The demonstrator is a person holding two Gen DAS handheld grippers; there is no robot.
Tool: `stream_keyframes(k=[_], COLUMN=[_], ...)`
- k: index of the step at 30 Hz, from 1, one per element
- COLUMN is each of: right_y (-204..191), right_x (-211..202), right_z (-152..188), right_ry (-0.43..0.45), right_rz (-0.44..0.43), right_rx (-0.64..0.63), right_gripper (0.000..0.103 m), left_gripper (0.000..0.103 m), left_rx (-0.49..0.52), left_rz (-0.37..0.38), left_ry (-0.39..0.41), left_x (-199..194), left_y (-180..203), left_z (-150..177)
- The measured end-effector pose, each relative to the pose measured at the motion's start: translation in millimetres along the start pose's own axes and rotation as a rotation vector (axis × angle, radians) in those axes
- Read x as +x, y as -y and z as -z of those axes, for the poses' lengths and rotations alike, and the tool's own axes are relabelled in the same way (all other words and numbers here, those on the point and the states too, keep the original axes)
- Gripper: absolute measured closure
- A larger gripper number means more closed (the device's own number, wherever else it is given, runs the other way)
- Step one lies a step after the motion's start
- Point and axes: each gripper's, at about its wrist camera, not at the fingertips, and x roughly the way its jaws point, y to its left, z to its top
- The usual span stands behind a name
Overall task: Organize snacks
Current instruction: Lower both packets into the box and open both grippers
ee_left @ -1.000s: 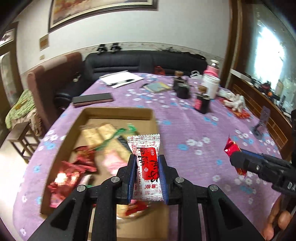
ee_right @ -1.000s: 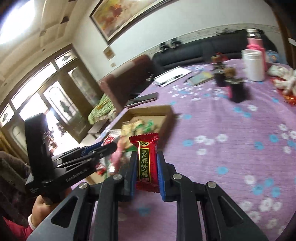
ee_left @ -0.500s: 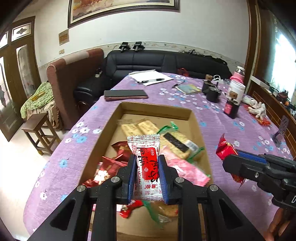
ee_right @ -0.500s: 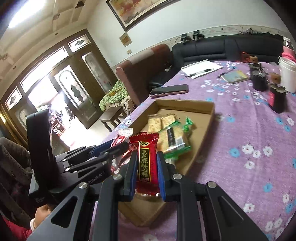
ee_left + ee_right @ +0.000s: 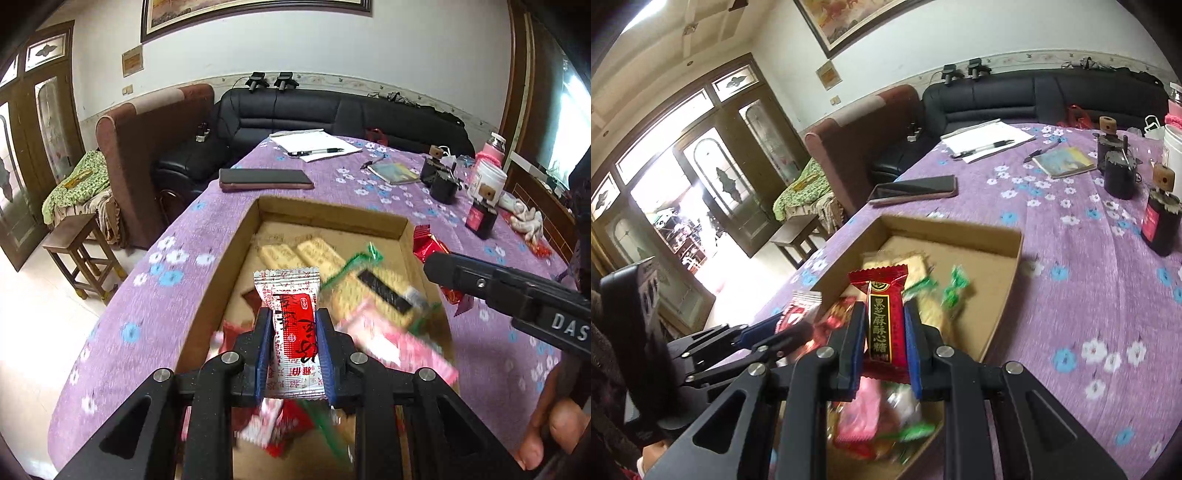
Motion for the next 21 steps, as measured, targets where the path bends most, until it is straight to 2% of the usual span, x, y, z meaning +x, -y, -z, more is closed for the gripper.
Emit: stream_keyframes(k=[11, 21], right_y=[34, 53], right_x=[35, 54], right_z=[-33, -37], right_ry=[-0.017, -0.035], right_rz=[0.063, 0.072], right_rx=[0.032, 0.046], right_gripper=[0.083, 0.083], left_gripper=[0.078, 0.078], left_rx=[0.045, 0.119], left_rz=[-0.012, -0.043], left_ry=[-0.038, -0.077], left_x=[49, 81], left_y=[14, 32], left_z=[-67, -83])
